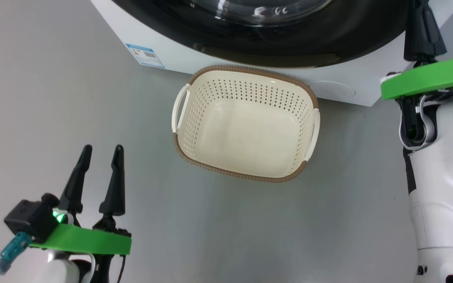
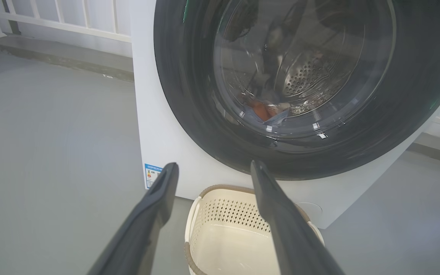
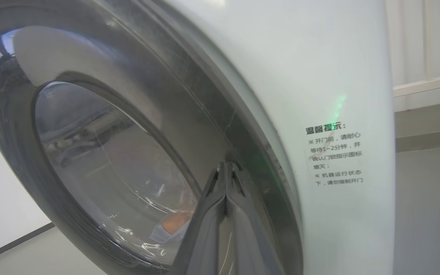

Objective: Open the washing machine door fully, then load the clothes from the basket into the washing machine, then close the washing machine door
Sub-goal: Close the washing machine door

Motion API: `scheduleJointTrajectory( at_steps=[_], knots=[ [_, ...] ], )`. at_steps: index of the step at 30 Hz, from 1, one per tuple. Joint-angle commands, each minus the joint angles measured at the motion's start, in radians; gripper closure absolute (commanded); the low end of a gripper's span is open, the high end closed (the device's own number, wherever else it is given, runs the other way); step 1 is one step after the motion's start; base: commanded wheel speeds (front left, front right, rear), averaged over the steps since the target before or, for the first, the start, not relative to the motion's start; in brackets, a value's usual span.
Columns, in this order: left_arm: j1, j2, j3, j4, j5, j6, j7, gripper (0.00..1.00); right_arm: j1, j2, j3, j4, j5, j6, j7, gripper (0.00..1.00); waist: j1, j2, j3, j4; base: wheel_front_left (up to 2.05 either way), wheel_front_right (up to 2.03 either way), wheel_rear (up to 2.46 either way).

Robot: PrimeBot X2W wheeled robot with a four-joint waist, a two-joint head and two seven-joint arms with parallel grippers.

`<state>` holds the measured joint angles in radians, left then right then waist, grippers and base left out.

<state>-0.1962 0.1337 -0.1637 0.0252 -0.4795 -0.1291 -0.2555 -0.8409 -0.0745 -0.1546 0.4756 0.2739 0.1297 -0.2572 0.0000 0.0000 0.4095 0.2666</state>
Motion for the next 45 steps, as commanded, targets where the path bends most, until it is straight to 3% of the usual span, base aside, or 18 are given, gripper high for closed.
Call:
scheduleJointTrajectory(
  at_steps=[1,10,19,20,22,24,25,26,27,28,45],
  knots=[
    [-0.026,0.017,0.036,-0.027,-0.01,-0.002,-0.006,0.0,-0.034,0.02,0.006,-0.021,-0.015,0.001,-0.005,1.0,0.0,0.0,0.006,0.005,0.0,0.0,0.0],
    [-0.04,0.018,0.033,-0.028,-0.011,-0.002,-0.006,0.0,-0.089,0.024,-0.033,-0.013,-0.019,0.001,-0.005,1.0,0.0,0.0,0.02,0.013,0.0,0.0,0.0],
    [-0.029,0.021,0.04,0.0,-0.003,-0.002,-0.006,0.0,-0.005,0.024,0.033,0.007,0.0,0.001,-0.005,1.0,0.0,0.0,-0.011,-0.002,0.0,0.0,0.0],
    [-0.026,0.021,0.042,0.005,-0.002,-0.002,-0.006,0.0,0.011,0.024,0.041,0.013,0.002,0.001,-0.005,0.95,0.0,0.0,-0.019,-0.005,0.0,0.0,0.0],
    [-0.019,0.023,0.048,0.016,0.001,-0.002,-0.006,0.0,0.044,0.024,0.055,0.023,0.004,0.001,-0.005,0.7,0.0,0.0,-0.036,-0.012,0.0,0.0,0.0],
    [-0.011,0.023,0.058,0.027,0.005,-0.002,-0.006,0.0,0.08,0.024,0.064,0.033,0.01,0.001,-0.005,0.44,0.0,0.0,-0.054,-0.02,0.0,0.0,0.0],
    [-0.007,0.023,0.064,0.032,0.006,-0.002,-0.006,0.0,0.099,0.024,0.068,0.038,0.012,0.001,-0.005,0.23,0.0,0.0,-0.063,-0.024,0.0,0.0,0.0],
    [-0.007,0.023,0.064,0.032,0.006,-0.002,-0.006,0.0,0.099,0.024,0.068,0.038,0.012,0.001,-0.005,0.23,0.0,0.0,-0.063,-0.024,0.0,0.0,0.0],
    [-0.003,0.024,0.068,0.036,0.007,-0.002,-0.006,0.0,0.116,0.024,0.071,0.042,0.013,0.001,-0.005,0.07,0.0,0.0,-0.072,-0.029,0.0,0.0,0.0],
    [0.001,0.026,0.071,0.042,0.008,-0.002,-0.006,0.0,0.132,0.024,0.074,0.045,0.014,0.001,-0.005,0.0,0.0,0.0,-0.08,-0.033,0.0,0.0,0.0],
    [0.052,0.078,0.084,0.121,0.022,-0.002,-0.006,0.0,0.376,0.024,0.092,0.051,0.01,0.001,-0.005,0.0,0.0,0.0,-0.21,-0.123,0.0,0.0,0.0]
  ],
)
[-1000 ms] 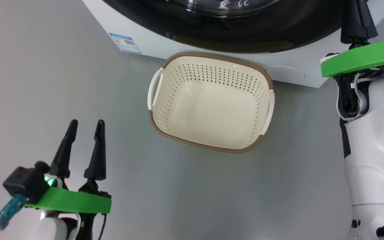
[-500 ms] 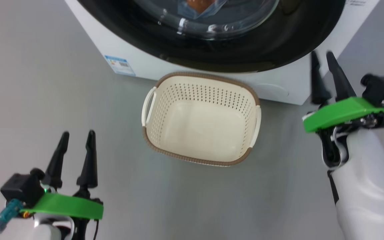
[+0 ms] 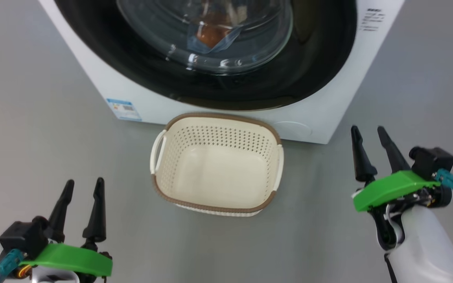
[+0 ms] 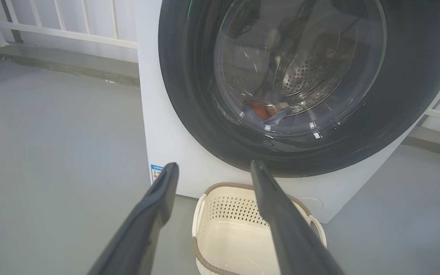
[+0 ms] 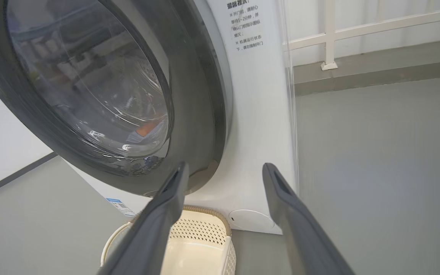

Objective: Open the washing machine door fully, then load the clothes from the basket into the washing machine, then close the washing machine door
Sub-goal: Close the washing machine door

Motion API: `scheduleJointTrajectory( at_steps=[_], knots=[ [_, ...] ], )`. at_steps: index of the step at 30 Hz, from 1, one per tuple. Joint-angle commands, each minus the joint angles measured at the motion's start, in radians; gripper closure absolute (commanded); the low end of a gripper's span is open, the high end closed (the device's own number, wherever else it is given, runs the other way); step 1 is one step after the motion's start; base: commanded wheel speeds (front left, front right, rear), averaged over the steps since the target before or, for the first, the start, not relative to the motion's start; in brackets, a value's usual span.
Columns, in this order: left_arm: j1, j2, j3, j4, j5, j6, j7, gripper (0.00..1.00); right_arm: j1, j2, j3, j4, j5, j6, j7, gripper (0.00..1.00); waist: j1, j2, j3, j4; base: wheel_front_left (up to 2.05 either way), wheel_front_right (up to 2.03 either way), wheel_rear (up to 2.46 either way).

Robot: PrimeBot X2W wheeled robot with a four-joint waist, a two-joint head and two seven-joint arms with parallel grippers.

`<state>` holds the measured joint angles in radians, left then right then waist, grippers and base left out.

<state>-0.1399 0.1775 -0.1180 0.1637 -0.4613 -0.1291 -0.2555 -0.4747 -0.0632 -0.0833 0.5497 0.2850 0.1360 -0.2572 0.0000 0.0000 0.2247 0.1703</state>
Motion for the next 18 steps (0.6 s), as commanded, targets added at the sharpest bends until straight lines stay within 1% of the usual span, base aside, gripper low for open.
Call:
scheduleJointTrajectory(
  at_steps=[1,11,18],
  knots=[
    [-0.002,0.037,0.039,-0.015,0.003,-0.002,-0.006,0.0,0.02,0.013,0.02,-0.024,-0.001,-0.005,-0.005,0.0,0.0,0.0,-0.031,-0.035,0.0,0.0,0.0],
    [0.012,0.063,0.055,0.004,0.001,-0.002,-0.006,0.0,0.118,0.012,-0.001,-0.035,-0.017,-0.005,-0.005,0.0,0.0,0.0,-0.061,-0.109,0.0,0.0,0.0],
    [0.03,0.067,0.078,0.02,0.005,-0.002,-0.006,0.0,0.176,0.001,-0.01,-0.045,-0.025,-0.005,-0.005,0.0,0.0,0.0,-0.08,-0.151,0.0,0.0,0.0]
  ],
)
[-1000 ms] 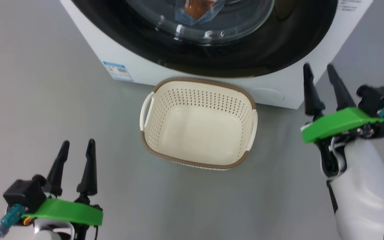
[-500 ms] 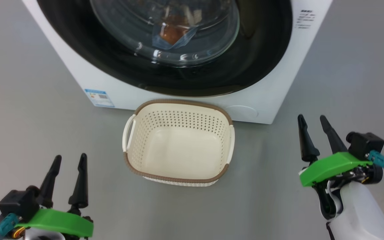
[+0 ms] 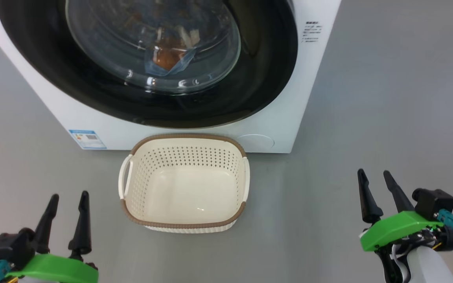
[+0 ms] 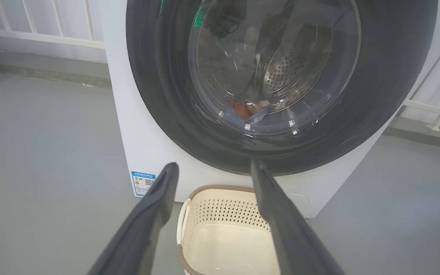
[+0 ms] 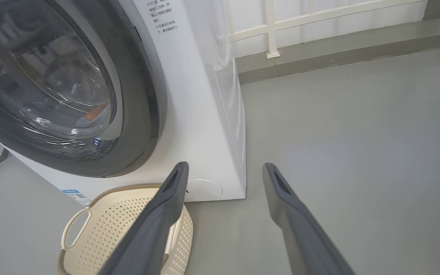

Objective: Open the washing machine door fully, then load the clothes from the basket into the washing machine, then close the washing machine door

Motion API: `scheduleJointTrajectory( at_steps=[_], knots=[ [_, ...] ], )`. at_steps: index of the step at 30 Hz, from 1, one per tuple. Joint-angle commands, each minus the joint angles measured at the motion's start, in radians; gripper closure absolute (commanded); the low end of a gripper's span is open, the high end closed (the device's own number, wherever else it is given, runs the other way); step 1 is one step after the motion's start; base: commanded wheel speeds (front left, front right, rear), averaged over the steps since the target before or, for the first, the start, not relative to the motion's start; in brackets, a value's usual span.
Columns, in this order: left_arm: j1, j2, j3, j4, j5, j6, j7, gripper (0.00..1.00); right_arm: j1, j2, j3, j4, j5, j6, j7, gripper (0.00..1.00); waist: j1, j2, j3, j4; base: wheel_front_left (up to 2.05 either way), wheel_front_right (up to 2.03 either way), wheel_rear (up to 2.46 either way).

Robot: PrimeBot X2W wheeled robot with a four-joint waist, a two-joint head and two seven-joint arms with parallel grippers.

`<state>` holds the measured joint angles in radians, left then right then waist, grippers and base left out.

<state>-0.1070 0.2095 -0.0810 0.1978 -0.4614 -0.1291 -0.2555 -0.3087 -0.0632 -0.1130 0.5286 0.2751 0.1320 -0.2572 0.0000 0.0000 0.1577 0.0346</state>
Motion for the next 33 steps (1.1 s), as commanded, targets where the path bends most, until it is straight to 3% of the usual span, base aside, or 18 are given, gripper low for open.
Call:
scheduleJointTrajectory(
  at_steps=[1,18,33],
  knots=[
    [0.0,0.036,0.04,-0.012,0.005,-0.002,-0.006,0.0,0.018,0.0,0.019,-0.024,-0.015,-0.001,-0.005,0.0,0.0,0.0,-0.016,-0.02,0.0,0.0,0.0],
    [0.077,0.045,0.078,0.001,0.015,-0.002,-0.006,0.0,0.096,-0.035,0.005,-0.044,-0.013,-0.001,-0.005,0.0,0.0,0.0,-0.068,-0.083,0.0,0.0,0.0],
    [0.102,0.045,0.089,-0.001,0.019,-0.002,-0.006,0.0,0.126,-0.04,-0.008,-0.052,-0.014,-0.001,-0.005,0.0,0.0,0.0,-0.089,-0.092,0.0,0.0,0.0]
  ],
)
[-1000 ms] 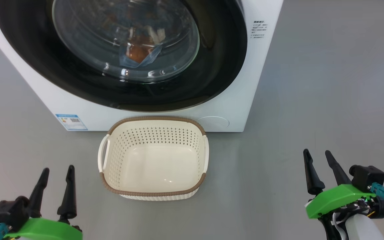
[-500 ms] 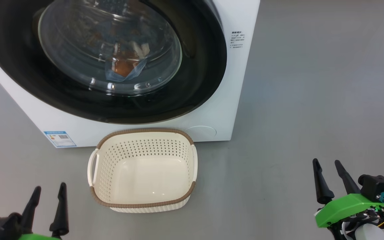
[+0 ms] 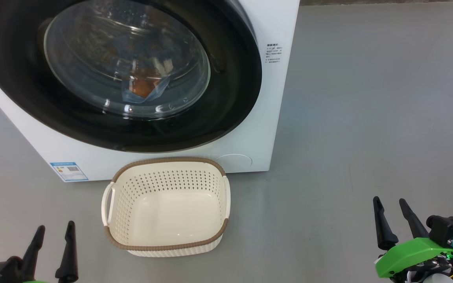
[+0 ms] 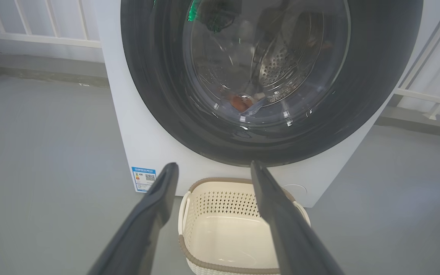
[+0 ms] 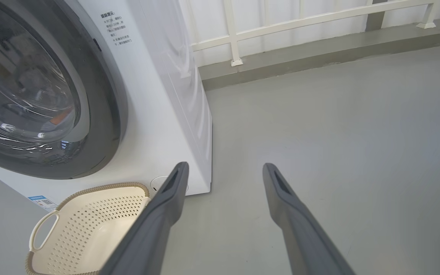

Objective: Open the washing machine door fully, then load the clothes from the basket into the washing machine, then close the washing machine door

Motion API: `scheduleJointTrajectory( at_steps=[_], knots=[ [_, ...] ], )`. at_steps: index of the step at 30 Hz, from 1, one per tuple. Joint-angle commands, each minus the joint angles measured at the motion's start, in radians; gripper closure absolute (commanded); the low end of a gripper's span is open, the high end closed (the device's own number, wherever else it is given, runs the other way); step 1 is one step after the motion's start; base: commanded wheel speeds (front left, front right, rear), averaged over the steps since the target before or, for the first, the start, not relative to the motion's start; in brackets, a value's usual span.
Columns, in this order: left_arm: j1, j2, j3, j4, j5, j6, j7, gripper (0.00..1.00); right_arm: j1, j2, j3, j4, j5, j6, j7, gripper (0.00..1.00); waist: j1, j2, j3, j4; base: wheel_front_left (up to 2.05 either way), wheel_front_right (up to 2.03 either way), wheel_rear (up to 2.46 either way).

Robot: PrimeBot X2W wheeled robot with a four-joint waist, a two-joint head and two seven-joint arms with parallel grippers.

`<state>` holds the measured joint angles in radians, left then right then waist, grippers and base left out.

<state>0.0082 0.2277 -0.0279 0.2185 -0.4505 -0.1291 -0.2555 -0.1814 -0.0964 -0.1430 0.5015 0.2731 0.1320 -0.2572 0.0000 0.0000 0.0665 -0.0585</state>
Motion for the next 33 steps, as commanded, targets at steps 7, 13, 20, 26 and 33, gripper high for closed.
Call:
scheduleJointTrajectory(
  at_steps=[7,13,20,26,33],
  knots=[
    [-0.016,0.027,0.037,-0.026,0.007,-0.002,-0.006,0.0,-0.005,-0.004,0.024,-0.027,-0.014,-0.001,-0.005,0.0,0.0,0.0,0.008,0.003,0.0,0.0,0.0],
    [-0.018,0.026,0.037,-0.026,-0.002,-0.002,-0.006,0.0,-0.006,-0.002,0.028,-0.029,-0.017,-0.001,-0.005,0.0,0.0,0.0,0.01,0.003,0.0,0.0,0.0],
    [0.016,-0.042,-0.014,0.046,-0.006,0.0,0.001,1.0,0.016,0.018,0.001,0.045,0.003,0.0,0.003,1.0,0.0,0.0,0.01,0.003,0.0,0.0,0.0],
    [0.013,-0.051,-0.01,0.047,-0.059,0.0,0.017,1.0,0.02,0.021,-0.001,0.037,0.063,0.0,0.022,1.0,0.0021,0.0,0.005,0.005,0.0,0.0,0.0],
    [0.005,-0.058,-0.002,0.047,-0.125,0.0,0.037,1.0,0.024,0.022,0.002,0.019,0.138,0.0,0.041,1.0,0.0001,0.0,0.002,0.008,0.0,0.0,0.0]
  ],
)
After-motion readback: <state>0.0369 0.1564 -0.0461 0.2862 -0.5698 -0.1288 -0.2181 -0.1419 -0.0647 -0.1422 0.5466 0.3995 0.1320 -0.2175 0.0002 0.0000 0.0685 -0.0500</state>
